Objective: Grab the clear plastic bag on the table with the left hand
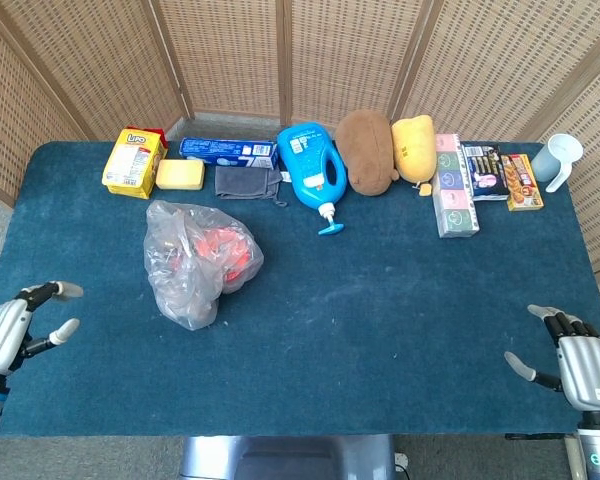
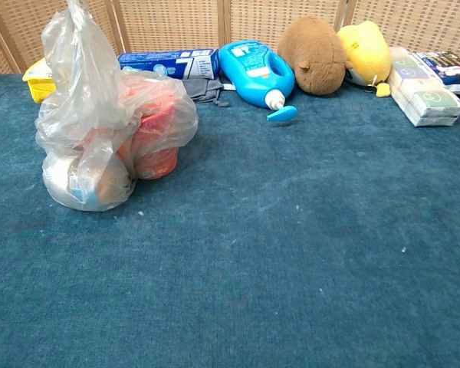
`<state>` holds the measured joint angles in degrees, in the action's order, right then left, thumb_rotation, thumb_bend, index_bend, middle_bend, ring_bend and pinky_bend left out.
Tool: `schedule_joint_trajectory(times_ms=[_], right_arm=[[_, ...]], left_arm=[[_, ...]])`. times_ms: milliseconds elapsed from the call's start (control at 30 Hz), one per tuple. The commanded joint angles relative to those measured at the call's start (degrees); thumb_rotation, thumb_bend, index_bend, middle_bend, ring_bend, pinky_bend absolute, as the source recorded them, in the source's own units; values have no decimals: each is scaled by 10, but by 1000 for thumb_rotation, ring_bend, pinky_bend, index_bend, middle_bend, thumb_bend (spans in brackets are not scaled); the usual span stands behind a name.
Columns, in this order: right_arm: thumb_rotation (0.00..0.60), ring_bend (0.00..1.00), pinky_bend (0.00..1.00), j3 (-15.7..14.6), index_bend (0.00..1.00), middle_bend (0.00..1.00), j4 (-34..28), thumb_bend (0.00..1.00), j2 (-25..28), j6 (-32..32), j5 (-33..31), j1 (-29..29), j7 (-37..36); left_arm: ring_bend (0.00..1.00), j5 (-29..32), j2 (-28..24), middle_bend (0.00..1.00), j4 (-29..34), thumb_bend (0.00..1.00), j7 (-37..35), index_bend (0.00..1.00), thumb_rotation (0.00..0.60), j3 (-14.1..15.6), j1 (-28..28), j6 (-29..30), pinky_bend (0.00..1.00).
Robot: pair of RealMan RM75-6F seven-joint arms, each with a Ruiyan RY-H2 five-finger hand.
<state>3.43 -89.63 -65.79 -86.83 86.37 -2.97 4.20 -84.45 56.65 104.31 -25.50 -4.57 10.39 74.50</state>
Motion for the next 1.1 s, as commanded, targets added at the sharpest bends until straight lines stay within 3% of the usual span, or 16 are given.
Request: schedule_joint_trajectory(times_ms=[33, 267, 1100], right_arm=[[0, 341, 395, 0, 228, 296, -1, 202, 1, 0, -2, 1, 0], [0, 343, 397, 1, 228, 296, -3, 203, 2, 2, -8, 2, 5], [0, 343, 397, 1, 228, 296, -7, 202, -3, -7, -19, 15, 16]], left_arm=[[370, -1, -26, 360, 25, 76, -108, 364, 0, -14, 37, -55, 237], [370, 4, -31, 360, 23, 76, -249, 365, 0, -30, 82, -122, 255], [370, 58, 48, 360, -57, 76, -323, 365, 0, -76, 197, -240, 261]])
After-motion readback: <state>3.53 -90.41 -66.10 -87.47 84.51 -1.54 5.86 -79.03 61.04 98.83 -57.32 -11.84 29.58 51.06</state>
